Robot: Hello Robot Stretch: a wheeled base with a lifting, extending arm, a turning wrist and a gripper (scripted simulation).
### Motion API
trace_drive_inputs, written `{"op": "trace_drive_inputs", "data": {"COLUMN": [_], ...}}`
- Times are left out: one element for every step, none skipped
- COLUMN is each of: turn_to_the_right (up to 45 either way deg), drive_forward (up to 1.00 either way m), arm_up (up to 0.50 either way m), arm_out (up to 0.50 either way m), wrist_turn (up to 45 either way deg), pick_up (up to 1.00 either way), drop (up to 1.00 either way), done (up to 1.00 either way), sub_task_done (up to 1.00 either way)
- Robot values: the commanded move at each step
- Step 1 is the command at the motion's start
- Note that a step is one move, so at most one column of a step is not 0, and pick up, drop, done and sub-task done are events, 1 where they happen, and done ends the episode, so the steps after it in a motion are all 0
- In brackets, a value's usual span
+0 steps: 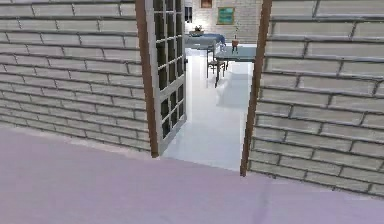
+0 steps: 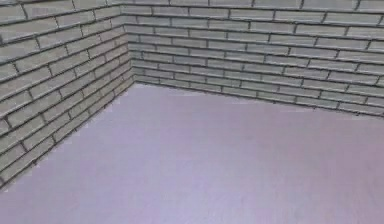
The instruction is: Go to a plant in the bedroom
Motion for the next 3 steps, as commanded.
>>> {"op": "trace_drive_inputs", "data": {"turn_to_the_right": [0.0, 6.0, 0.0], "drive_forward": [1.0, 0.0, 0.85], "arm_up": [0.0, 0.0, 0.0], "arm_out": [0.0, 0.0, 0.0], "wrist_turn": [0.0, 0.0, 0.0], "pick_up": [0.0, 0.0, 0.0], "drop": [0.0, 0.0, 0.0], "done": [0.0, 0.0, 0.0], "sub_task_done": [0.0, 0.0, 0.0]}}
